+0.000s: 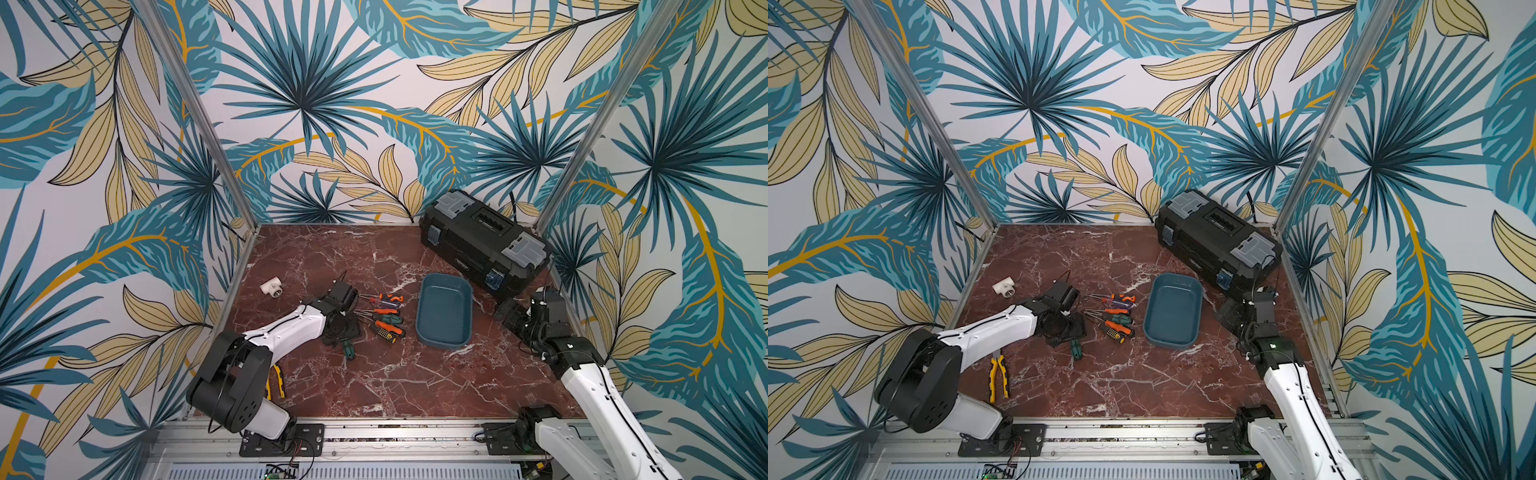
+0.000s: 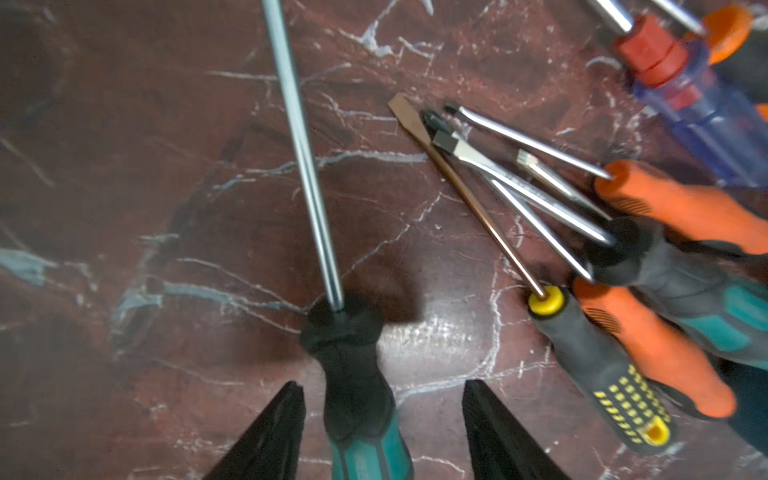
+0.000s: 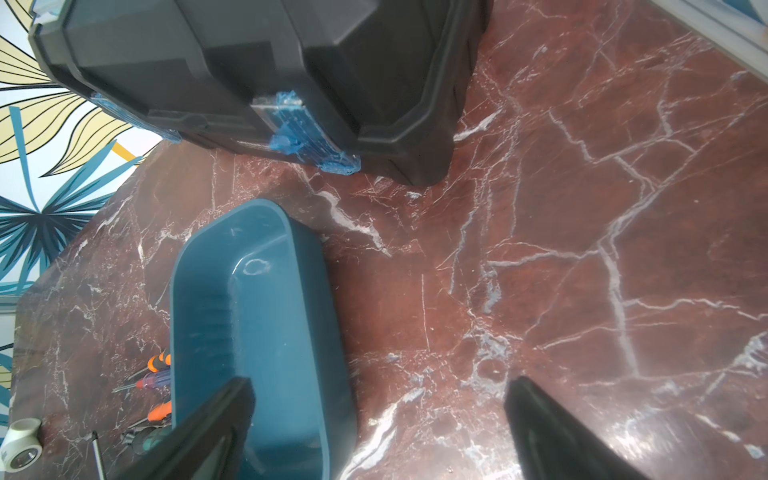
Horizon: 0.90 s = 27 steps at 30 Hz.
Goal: Put the screwdriver on the desktop into the storage box
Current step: Pick up the screwdriver from the center of the board, then place the screwdriver in the storage box.
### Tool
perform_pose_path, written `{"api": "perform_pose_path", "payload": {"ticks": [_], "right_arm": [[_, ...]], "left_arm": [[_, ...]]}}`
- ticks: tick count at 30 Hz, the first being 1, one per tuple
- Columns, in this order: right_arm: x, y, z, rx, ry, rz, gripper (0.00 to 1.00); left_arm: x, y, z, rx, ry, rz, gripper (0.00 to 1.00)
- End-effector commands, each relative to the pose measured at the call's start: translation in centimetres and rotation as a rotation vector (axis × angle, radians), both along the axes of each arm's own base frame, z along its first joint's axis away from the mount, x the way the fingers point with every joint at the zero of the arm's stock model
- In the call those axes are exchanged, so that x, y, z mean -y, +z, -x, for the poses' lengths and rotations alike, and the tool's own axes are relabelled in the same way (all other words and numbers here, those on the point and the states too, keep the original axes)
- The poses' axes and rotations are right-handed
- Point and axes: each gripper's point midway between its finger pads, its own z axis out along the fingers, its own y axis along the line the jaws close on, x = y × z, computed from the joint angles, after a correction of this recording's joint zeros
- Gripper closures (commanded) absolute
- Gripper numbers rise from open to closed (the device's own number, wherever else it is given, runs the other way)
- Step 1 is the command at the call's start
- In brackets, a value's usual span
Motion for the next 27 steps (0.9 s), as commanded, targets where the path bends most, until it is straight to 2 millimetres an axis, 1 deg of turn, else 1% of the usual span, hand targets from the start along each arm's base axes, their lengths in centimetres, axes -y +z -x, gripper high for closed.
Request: {"api": "perform_pose_path", "payload": {"ticks": [1,4,6,11,14,17,19,20,22,23,25,27], "right_arm": [[0.4,0.1,0.5,-0.009,-0.022,0.013,0.01],[0.7,0.0,0.8,-0.015,-0.032,0.023,0.01],[0.8,0.1,0.8,-0.015,-0.039,0.029,0.01],[1.0,0.5,0.7,-0.01,-0.049,0.036,0.01],[1.1,0.8,0.6,-0.001,-0.054,0.038,0.01],[1.1,0.9,0.6,0.002,-0.056,0.036,0.01],[1.1,0.9,0.7,0.002,-0.058,0.03,0.01],[1.0,0.9,0.7,0.004,-0.059,0.026,0.01],[1.0,0.7,0.7,0.0,-0.059,0.021,0.01],[1.0,0.7,0.7,-0.001,-0.059,0.019,0.01],[0.9,0.6,0.6,-0.007,-0.057,0.015,0.01],[0.9,0.7,0.4,-0.009,-0.059,0.013,0.01]], "left_arm": [[-0.7,0.3,-0.5,-0.012,0.008,-0.081,0.44],[-0.7,-0.6,-0.2,-0.04,0.013,-0.106,0.51],[-0.8,-1.0,0.0,-0.049,0.014,-0.12,0.54],[-0.7,-0.7,0.1,-0.045,0.008,-0.133,0.61],[-1.4,0.4,-0.2,-0.01,0.006,-0.168,0.74],[-1.5,2.3,-0.3,0.029,-0.007,-0.171,0.81],[-0.9,4.5,-0.6,0.072,-0.032,-0.157,0.83],[-0.2,5.8,-0.8,0.1,-0.057,-0.148,0.83],[2.0,9.0,-1.4,0.177,-0.125,-0.118,0.83],[4.0,11.1,-1.9,0.233,-0.179,-0.09,0.83],[8.0,14.3,-2.4,0.309,-0.282,-0.042,0.83],[12.9,16.7,-2.6,0.351,-0.385,0.015,0.83]]}}
